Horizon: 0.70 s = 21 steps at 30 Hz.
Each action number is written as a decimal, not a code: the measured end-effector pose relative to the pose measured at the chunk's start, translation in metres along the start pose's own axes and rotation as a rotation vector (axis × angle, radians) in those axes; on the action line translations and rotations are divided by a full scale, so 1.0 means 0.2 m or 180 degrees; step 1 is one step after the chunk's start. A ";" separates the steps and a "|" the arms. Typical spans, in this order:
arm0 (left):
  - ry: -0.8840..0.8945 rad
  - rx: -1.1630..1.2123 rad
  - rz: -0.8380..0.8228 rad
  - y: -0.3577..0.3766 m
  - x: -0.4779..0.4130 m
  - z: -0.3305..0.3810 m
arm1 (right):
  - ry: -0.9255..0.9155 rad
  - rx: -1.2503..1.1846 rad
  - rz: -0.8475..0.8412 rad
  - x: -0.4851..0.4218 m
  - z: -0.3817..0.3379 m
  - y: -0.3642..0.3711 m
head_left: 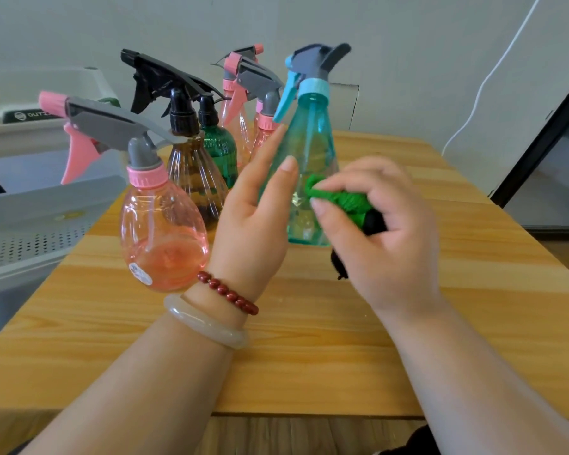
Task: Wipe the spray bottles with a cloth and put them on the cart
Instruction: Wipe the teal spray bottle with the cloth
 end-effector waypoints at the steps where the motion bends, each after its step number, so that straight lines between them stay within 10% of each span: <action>1: -0.0038 0.0027 0.0042 -0.02 -0.01 0.00 | -0.0146 0.0050 -0.0084 0.01 -0.01 0.01; 5: -0.0100 0.0128 0.0034 -0.02 -0.01 0.00 | -0.0308 0.0236 0.0051 -0.01 -0.01 0.01; 10: 0.0023 -0.0097 -0.0270 0.03 0.02 0.02 | 0.1042 -0.0543 0.0532 -0.03 0.04 -0.01; 17: -0.0155 0.0250 -0.0031 -0.04 -0.02 0.00 | -0.0199 0.0034 0.0100 0.04 -0.03 0.04; 21: -0.0216 0.0267 -0.0247 -0.03 -0.01 0.00 | 0.0550 -0.0292 0.0414 0.01 0.00 0.03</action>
Point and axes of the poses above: each hand's wrist, its own x-axis away from the middle knuckle, its own y-axis out of the palm, z = x × y, the point moved 1 cm from there along -x, towards the middle knuckle, and after that the axes turned 9 degrees about y, right-handed, at the moved point
